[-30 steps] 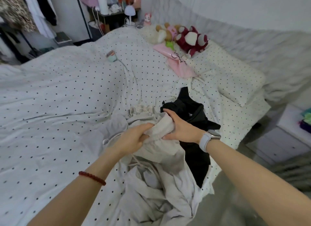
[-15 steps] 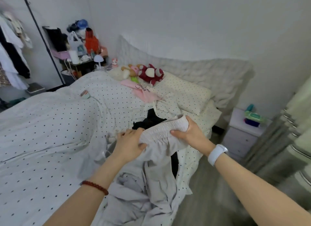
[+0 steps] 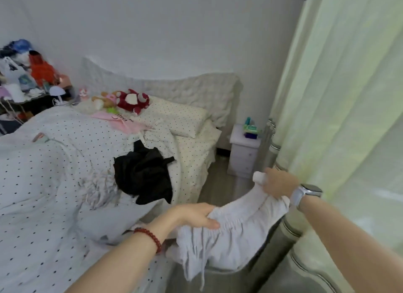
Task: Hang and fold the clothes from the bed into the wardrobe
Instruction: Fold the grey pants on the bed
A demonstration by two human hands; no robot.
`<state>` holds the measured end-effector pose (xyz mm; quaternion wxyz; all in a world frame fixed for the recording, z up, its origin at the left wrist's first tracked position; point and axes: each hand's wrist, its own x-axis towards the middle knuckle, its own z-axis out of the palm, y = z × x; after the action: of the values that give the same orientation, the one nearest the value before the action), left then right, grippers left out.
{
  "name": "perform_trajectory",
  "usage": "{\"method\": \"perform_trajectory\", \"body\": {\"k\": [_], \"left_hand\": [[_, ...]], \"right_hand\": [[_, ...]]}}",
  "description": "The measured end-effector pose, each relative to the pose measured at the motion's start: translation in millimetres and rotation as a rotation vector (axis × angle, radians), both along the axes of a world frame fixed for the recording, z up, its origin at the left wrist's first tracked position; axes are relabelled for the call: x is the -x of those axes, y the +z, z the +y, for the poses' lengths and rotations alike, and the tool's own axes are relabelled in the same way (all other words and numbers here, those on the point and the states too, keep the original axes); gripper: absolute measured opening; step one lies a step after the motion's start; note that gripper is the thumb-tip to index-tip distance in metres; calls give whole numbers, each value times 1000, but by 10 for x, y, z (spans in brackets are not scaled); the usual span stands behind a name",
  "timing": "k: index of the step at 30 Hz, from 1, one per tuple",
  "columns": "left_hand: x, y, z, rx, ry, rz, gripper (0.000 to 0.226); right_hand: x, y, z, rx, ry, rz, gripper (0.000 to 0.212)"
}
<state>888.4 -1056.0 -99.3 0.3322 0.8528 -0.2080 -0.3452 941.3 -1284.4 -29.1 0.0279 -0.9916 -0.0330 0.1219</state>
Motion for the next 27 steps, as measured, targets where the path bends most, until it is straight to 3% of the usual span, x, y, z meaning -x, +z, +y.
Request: {"method": "perform_trajectory", "body": {"k": [2, 5, 8, 14, 18, 20, 22, 27], "left_hand": [[25, 77, -314, -5, -47, -20, 36], [-85, 346, -553, 39, 78, -201, 34], [-237, 679, -675, 111, 205, -393, 34], [-563, 1649, -675, 191, 413, -849, 42], [-488, 2403, -740, 510, 448, -1031, 27], [-451, 2597, -758, 552, 438, -1069, 27], [-466, 2635, -677, 463, 347, -1081, 29], [-540, 2093, -149, -13, 128, -864, 45]], "right_hand": [[159, 17, -201, 36, -74, -40, 46], [313, 165, -384, 16, -136, -318, 34], [377, 363, -476, -75, -175, -547, 36], [414, 1036, -473, -390, -207, -941, 39], [470, 1649, -349, -680, -182, -1202, 41], [501, 1864, -307, -759, -178, -1251, 44], [528, 1931, -307, -730, -182, -1228, 45], [536, 1490, -451, -481, -266, -814, 48]]}}
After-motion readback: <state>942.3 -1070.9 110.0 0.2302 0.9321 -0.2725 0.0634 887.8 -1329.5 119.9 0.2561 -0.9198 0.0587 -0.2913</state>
